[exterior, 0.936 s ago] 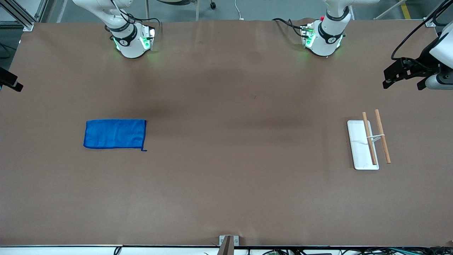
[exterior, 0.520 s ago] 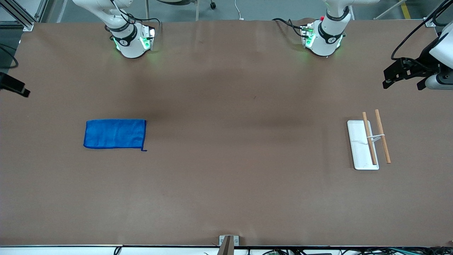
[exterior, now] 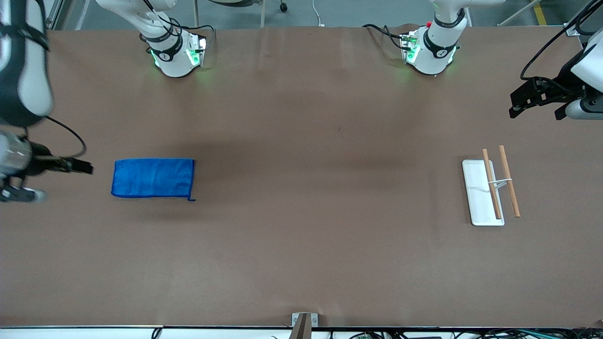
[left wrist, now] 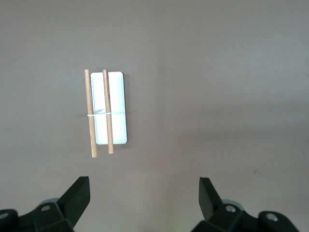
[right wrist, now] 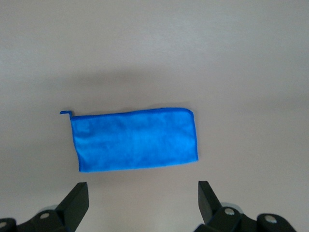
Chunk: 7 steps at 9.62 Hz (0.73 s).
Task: Right arm passes towel to left arm to hang
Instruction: 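Reach the right gripper down to the edge of the blue towel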
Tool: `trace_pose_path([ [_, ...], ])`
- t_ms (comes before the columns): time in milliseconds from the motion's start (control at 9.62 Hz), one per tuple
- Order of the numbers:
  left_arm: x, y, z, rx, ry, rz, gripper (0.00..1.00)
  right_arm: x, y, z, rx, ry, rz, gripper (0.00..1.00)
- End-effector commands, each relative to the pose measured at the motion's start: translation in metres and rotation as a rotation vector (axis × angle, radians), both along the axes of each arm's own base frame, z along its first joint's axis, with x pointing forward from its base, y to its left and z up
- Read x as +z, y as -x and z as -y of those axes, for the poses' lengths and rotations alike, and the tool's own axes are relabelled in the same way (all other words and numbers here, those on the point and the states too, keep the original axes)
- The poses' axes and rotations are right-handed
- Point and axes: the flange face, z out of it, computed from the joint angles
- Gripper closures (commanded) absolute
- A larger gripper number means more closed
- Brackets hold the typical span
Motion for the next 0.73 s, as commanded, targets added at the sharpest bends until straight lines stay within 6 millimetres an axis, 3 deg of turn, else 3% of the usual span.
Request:
trace_pose_path([
  [0,-0.016,-0.005,-0.002,-0.014,-0.016,-0.023,0.01,-0.086,0.034,0.004,0.064,-0.014,0.024,0.00],
  [208,-0.016,-0.005,-0.002,-0.014,-0.016,-0.023,0.01,-0.158,0.062,0.005,0.068,-0.008,0.063,0.00],
  [416,-0.015,-0.005,-0.004,-0.010,-0.017,-0.021,0.01,-0.212,0.080,-0.005,0.087,-0.003,0.093,0.00],
  [624,-0.017,-0.006,-0.004,-0.010,-0.017,-0.024,0.00,-0.239,0.090,-0.009,0.096,-0.003,0.098,0.01],
])
